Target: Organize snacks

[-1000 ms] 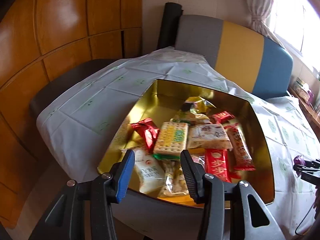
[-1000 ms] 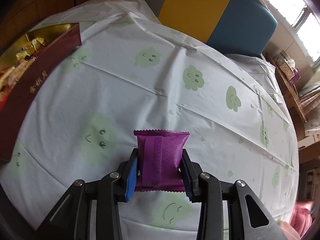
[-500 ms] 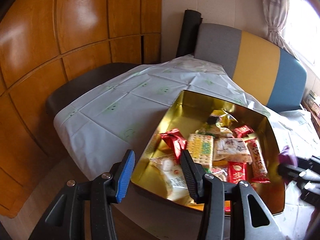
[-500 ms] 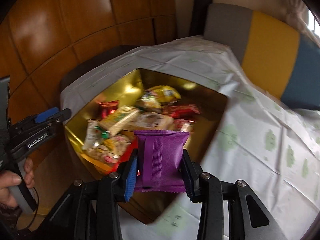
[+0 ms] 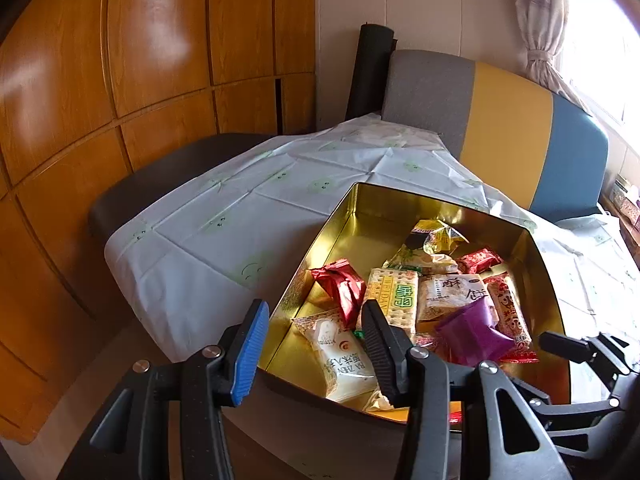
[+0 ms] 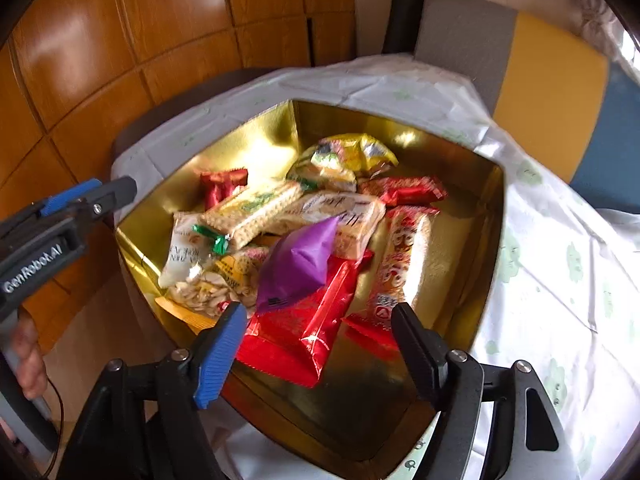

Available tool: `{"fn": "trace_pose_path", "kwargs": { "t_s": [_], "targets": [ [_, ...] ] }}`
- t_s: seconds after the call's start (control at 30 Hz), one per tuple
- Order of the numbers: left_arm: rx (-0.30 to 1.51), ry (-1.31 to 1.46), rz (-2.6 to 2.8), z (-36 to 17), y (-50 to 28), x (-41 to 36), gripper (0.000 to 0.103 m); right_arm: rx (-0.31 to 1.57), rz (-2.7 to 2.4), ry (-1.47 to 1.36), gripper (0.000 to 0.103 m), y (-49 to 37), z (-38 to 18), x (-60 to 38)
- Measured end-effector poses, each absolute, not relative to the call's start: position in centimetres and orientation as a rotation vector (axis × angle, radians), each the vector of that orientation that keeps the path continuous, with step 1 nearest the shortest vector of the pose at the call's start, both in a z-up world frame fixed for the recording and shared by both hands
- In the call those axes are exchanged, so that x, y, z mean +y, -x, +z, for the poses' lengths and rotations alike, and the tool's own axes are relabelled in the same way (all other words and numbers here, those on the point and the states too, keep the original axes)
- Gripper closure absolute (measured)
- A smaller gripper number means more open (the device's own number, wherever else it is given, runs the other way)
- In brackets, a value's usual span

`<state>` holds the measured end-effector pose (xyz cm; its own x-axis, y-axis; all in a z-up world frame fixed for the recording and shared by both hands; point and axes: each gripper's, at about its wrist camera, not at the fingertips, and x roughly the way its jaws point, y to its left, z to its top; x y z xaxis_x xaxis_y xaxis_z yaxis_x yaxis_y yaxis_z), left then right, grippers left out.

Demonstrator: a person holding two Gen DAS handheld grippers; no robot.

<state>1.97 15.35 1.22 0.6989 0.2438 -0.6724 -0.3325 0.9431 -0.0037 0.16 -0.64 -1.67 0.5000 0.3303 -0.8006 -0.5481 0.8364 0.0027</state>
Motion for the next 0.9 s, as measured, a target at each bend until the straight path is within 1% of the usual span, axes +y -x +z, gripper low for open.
{"fn": "trace_pose_path", "kwargs": {
  "t_s": [0.1, 0.17, 0.23, 0.33, 0.47, 0.9],
  "targets": [
    [0.713, 0.111, 0.326, 1.6, -1.8, 14.7, 0.052, 0.856, 0.473, 0.216, 0.022, 0.7, -0.8, -1.5],
    [0.698, 0.104, 0.337, 1.8, -1.6, 14.2, 0.036, 0.826, 0.437, 0.181, 0.022, 1.3, -0.2, -2.2],
    [0.677, 0.098, 0.344, 2.0, -1.0, 13.7, 0.030, 0.790, 0.396, 0.160, 0.018, 2.2, 0.3, -2.9],
    [0.648, 0.113, 0.335, 2.0, -0.2, 13.2, 0.030, 0.760, 0.362, 0.149, 0.016, 3.3, 0.6, -3.5],
    [0.671, 0.118, 0.325, 1.8, -0.1, 12.6, 0.030, 0.727, 0.298, 0.146, 0.016, 4.3, 0.8, -4.3],
    [0.653, 0.092, 0.306, 1.9, 0.8, 10.9, 0.030, 0.693, 0.206, 0.131, 0.014, 5.2, 1.0, -5.6]
  ]
}}
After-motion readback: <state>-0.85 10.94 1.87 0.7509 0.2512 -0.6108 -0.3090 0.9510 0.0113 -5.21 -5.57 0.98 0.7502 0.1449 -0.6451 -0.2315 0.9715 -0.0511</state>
